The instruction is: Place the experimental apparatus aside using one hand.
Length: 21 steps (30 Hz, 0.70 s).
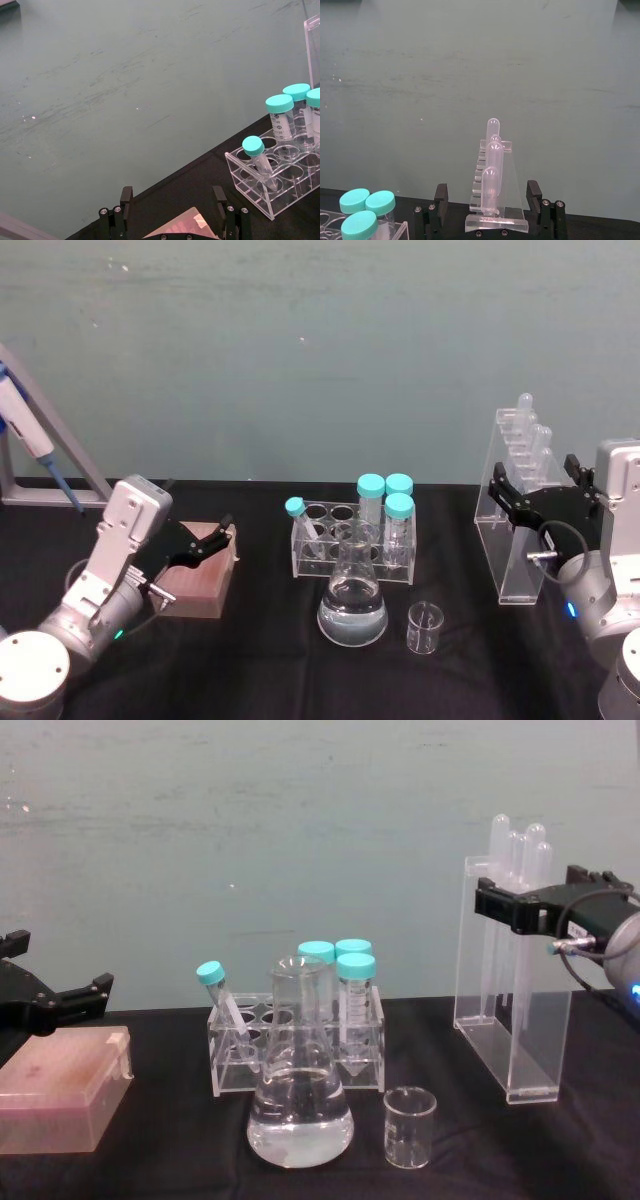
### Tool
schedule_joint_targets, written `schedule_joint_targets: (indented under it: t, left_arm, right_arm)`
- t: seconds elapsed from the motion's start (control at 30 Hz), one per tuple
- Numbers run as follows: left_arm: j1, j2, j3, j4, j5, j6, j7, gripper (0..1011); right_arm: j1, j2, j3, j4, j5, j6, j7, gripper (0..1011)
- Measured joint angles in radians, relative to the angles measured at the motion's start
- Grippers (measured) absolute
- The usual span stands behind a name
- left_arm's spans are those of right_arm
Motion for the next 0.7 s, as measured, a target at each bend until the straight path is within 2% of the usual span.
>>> schedule_joint_targets:
  t: [0.7]
  left_arm:
    - [0.000,0.000,0.000,0.000,0.000,0.000,0.000,1000]
  right_arm:
    - [0.015,-0.021,0.016,0.021,-0.018,0.003,0.010,1000]
